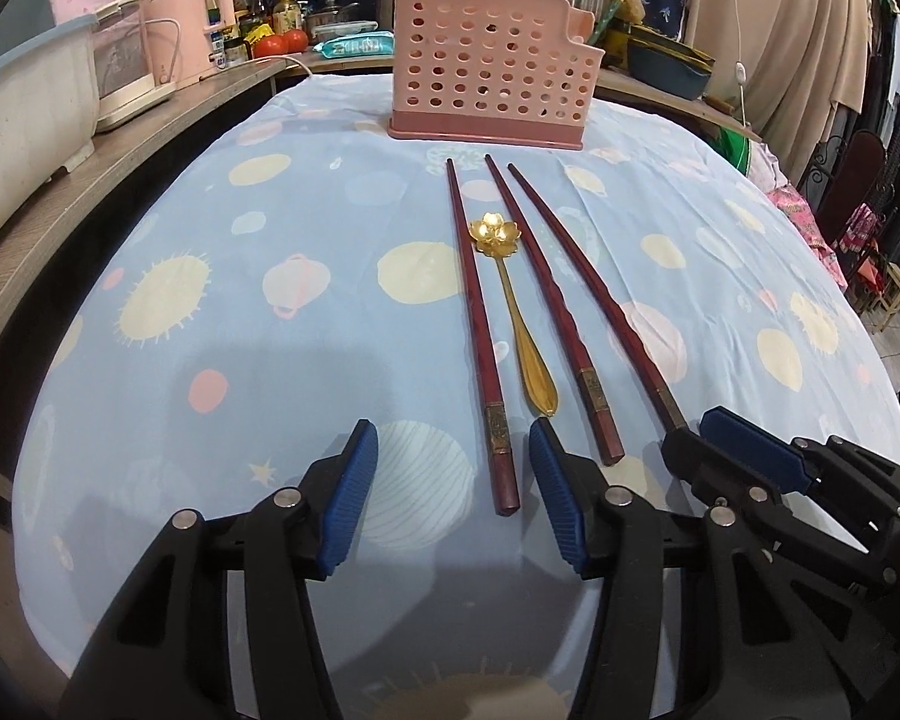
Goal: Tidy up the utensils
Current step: 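Grasp a dark red chopstick with the left tool while the right tool grasps another dark red chopstick, then lift both dark red chopsticks and carry them over the pink holder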
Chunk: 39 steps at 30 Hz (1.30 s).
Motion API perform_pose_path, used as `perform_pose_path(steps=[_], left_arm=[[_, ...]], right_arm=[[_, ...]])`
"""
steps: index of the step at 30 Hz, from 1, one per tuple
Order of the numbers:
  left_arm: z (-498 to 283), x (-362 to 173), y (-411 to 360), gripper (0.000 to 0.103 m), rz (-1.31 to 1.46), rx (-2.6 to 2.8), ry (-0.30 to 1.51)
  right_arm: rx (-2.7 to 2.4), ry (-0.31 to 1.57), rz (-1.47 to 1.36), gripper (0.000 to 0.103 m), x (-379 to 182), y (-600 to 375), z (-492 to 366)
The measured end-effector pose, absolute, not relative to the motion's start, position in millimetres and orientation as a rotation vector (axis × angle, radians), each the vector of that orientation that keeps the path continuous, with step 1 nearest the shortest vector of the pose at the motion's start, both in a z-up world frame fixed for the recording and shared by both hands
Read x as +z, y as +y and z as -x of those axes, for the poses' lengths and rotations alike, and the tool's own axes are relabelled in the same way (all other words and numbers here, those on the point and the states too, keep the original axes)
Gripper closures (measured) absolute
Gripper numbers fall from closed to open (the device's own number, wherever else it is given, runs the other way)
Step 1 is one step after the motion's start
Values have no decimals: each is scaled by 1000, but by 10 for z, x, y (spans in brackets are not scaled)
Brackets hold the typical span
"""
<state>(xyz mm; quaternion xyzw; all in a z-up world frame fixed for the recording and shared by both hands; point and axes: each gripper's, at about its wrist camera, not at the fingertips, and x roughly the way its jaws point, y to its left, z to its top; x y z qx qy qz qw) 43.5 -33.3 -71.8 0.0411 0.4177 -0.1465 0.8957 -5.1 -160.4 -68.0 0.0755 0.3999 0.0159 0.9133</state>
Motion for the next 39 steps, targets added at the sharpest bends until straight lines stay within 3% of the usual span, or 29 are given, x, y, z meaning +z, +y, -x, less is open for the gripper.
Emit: perform_pose_path(steps=[3,14,18,24,39], left_arm=[[-430,-718,-328,60,-85,-304,864],[-398,-717,-344,95,-86,-344,857],[-383,-714,-351,95,-84,-354,857],[-373,-698,-324,96,-66,-362,866],[-308,-444,-211,96,-3,-374,840]], right_arm=[[32,821,-152,82,-686,-1603,48],[25,817,-136,83,-692,-1587,60],[23,816,-128,84,-690,-1582,66],[25,816,-132,96,-690,-1585,71],[36,799,-186,96,-577,-1652,159]])
